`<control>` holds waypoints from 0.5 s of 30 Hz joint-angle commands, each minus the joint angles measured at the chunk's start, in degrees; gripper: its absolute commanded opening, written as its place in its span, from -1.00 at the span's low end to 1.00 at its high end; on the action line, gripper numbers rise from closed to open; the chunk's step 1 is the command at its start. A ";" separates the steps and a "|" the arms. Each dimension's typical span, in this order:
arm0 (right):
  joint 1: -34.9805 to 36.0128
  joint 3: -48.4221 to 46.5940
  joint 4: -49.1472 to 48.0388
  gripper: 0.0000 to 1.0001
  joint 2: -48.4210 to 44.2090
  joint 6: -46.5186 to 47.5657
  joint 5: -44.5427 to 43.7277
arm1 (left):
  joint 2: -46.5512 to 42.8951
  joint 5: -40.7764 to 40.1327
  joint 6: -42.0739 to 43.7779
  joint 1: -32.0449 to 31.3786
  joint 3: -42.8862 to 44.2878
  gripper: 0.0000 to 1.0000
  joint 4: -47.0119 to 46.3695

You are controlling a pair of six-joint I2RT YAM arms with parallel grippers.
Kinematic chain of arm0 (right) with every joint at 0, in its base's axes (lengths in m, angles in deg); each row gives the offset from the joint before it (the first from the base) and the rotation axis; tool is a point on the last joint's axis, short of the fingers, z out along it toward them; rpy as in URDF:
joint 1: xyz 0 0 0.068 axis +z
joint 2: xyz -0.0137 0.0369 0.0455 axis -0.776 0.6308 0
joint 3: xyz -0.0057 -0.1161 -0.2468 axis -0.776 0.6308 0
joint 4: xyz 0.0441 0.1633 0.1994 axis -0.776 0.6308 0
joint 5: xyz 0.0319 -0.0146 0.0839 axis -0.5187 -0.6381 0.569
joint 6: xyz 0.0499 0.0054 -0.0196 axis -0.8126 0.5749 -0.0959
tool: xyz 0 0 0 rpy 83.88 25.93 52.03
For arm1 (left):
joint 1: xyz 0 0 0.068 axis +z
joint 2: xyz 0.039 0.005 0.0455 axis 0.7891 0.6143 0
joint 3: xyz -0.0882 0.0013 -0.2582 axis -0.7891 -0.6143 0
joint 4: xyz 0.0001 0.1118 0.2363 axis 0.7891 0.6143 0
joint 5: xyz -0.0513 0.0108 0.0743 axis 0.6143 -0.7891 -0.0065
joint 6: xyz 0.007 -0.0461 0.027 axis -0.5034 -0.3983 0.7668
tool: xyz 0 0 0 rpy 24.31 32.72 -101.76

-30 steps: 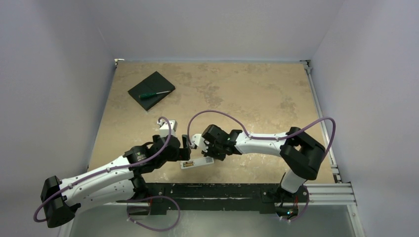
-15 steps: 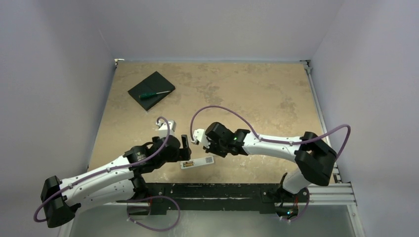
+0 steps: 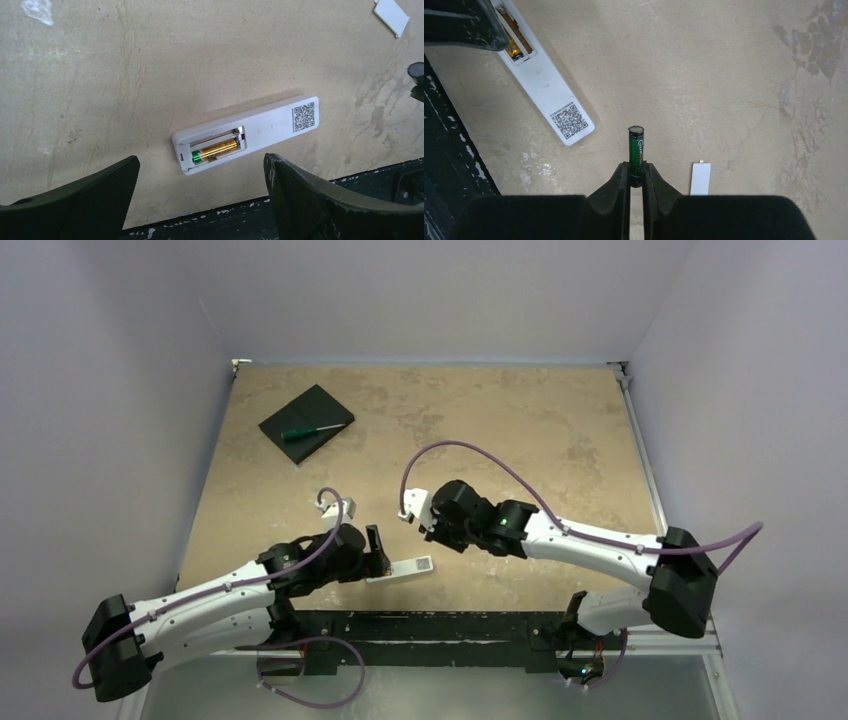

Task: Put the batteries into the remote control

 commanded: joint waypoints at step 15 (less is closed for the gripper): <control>0.11 1.18 3.06 -1.00 -11.69 -5.72 1.74 | 12.77 9.90 -0.09 0.21 -2.79 0.83 -19.65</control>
